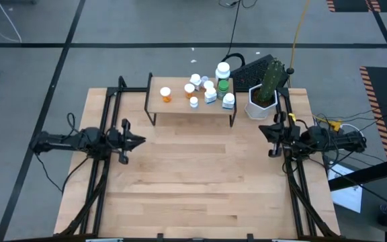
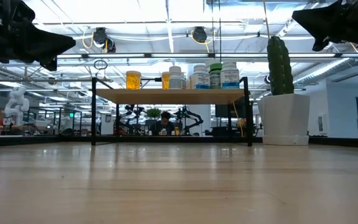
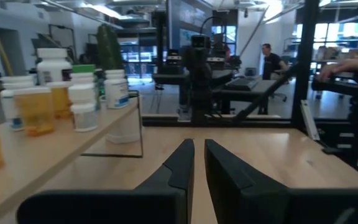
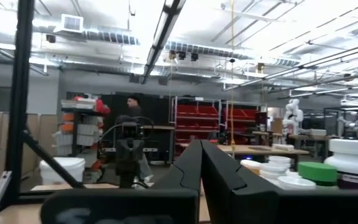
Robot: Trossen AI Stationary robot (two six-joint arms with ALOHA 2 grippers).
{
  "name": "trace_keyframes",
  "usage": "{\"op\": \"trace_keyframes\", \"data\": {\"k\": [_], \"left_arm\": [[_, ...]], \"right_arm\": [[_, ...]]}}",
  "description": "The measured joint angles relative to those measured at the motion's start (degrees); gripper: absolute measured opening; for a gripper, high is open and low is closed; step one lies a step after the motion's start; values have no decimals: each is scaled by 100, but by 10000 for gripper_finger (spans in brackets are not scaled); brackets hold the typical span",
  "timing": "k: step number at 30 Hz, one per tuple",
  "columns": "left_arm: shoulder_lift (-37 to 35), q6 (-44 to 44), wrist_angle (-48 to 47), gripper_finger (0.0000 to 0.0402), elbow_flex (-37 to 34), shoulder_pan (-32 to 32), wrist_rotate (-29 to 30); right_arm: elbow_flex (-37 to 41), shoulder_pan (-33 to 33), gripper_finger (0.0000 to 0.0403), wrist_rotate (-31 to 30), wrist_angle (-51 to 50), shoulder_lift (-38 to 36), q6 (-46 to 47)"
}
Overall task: Pick and place medicine bottles onto shelf by color
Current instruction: Return to Home Position
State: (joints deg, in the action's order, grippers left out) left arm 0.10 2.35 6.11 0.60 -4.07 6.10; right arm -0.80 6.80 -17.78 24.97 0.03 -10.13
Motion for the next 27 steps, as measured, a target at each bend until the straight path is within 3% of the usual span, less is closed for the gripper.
{"op": "trace_keyframes", "data": {"k": [7, 27], "left_arm": [[0, -2, 4, 42, 0, 194, 0], [436, -3, -490, 42, 13, 107, -139]], "right_arm": [[0, -417, 0, -9, 2, 0, 0], [-2, -434, 0, -9, 4, -2, 0]]}}
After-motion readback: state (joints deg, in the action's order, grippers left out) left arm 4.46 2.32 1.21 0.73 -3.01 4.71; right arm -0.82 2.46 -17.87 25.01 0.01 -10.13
